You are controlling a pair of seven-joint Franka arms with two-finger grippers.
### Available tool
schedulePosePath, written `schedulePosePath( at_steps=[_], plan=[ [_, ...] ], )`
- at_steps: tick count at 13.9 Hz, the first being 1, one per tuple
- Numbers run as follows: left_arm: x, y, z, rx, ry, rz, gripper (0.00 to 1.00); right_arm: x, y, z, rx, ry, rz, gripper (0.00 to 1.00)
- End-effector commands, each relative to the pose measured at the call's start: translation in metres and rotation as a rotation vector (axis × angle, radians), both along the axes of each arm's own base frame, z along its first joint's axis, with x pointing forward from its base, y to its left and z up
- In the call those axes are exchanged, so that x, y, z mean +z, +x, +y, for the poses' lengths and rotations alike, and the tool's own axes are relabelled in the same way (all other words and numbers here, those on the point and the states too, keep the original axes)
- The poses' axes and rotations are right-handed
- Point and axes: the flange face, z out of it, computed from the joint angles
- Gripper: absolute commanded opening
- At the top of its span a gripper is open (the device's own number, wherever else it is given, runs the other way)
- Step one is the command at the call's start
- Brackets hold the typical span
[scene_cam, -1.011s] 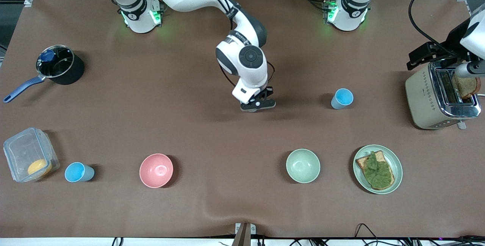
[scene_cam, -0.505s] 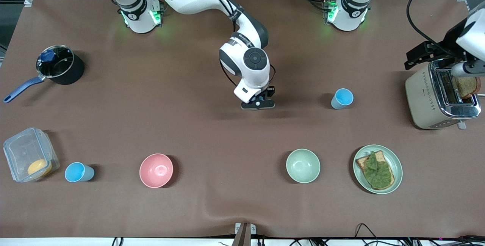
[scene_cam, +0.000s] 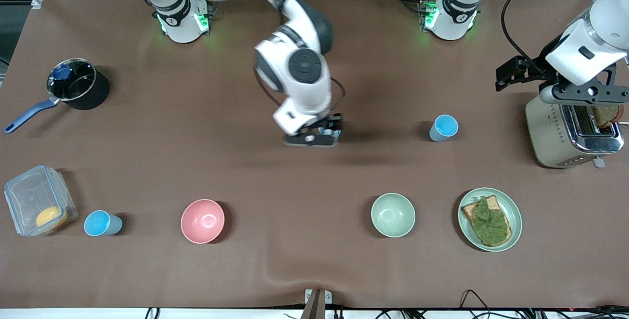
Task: Stack blue cups with both arms
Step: 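Carry the tissue cup to the table middle and set it down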
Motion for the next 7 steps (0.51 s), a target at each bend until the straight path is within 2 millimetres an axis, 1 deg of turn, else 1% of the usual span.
schedulePosePath(
  at_steps=[1,2,3,4,5,6,7],
  plan=[
    [-0.006,0.009,0.004,-0.016,0.025,0.003,1.0,0.044,0.032,-0.091,-0.055,0.007,0.008,1.0],
    [-0.006,0.009,0.0,-0.011,0.026,0.003,1.0,0.054,0.04,-0.119,-0.057,0.006,-0.002,1.0],
    [-0.005,0.008,-0.001,-0.012,0.025,0.0,1.0,0.062,0.052,-0.153,-0.084,-0.005,-0.011,1.0],
    [-0.005,0.008,-0.001,-0.012,0.024,0.002,1.0,0.068,0.057,-0.186,-0.086,-0.008,-0.013,1.0],
    [-0.005,0.008,0.0,-0.008,0.024,0.0,1.0,0.07,0.059,-0.218,-0.067,-0.007,-0.012,1.0],
    [-0.005,0.009,0.006,0.0,0.016,0.001,1.0,0.073,0.058,-0.244,-0.053,-0.01,-0.013,1.0],
    [-0.006,0.01,0.008,0.005,0.013,0.002,1.0,0.078,0.056,-0.276,-0.049,-0.02,-0.014,1.0]
  ],
)
